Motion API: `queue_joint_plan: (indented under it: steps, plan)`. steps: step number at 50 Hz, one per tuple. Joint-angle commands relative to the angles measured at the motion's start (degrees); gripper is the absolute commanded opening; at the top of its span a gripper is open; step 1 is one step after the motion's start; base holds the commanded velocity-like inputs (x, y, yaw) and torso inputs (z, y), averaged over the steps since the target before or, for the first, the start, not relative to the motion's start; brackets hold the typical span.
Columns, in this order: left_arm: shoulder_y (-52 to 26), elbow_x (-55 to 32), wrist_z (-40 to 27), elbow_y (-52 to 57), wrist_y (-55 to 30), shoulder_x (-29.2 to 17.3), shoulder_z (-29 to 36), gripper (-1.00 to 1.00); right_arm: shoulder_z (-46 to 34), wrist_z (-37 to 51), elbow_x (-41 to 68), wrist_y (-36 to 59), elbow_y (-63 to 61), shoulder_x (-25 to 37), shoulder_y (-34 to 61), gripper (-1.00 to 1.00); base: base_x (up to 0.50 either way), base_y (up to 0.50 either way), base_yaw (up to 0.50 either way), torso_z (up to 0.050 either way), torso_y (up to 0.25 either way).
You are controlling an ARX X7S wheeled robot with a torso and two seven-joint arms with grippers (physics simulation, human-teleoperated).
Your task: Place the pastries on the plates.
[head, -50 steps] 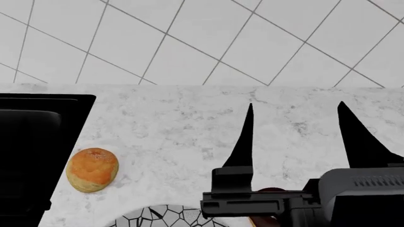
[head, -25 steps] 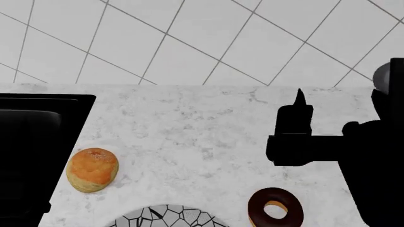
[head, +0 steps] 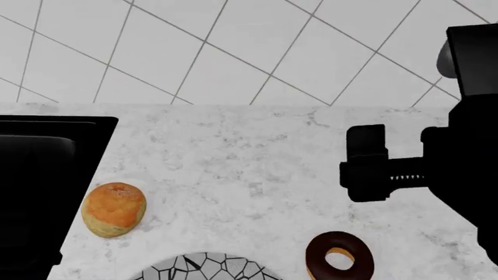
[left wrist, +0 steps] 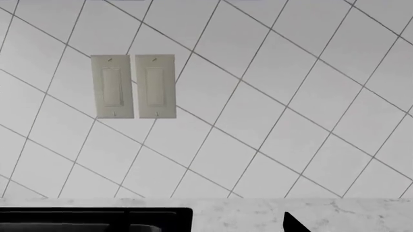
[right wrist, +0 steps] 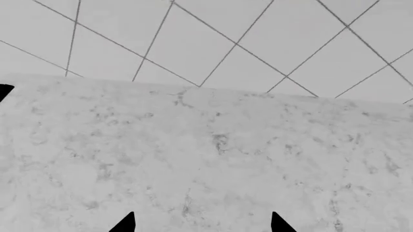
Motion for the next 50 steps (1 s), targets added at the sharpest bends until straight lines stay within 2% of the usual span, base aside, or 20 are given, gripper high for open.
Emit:
queue_joint_plan:
  steps: [1, 16, 39, 50]
  plan:
    - [0.7, -0.4, -0.2, 0.3, 0.6, -0.9, -0.2, 1.0, -6.1, -0.9, 4.2, 9.2, 10.7, -4.1, 7.1, 1.0, 0.0, 0.0, 0.0, 0.0, 0.0]
    - [0.5, -0.9, -1.8, 1.3, 1.1, -1.2, 1.0, 1.0, -10.6, -3.0, 4.9, 14.4, 16.8, -6.2, 8.6, 1.0, 0.0, 0.0, 0.0, 0.0, 0.0]
    - [1.3, 0.6, -0.7, 0.9, 2.8, -2.6, 1.9, 1.0, -11.7, -17.5, -12.8, 12.2, 23.4, -10.6, 1.6, 1.0, 0.0, 0.0, 0.0, 0.0, 0.0]
    - [1.8, 1.1, -1.1, 1.4, 3.6, -3.1, 3.0, 1.0, -12.8, -17.8, -13.0, 11.3, 20.8, -9.5, -2.8, 1.0, 0.0, 0.0, 0.0, 0.0, 0.0]
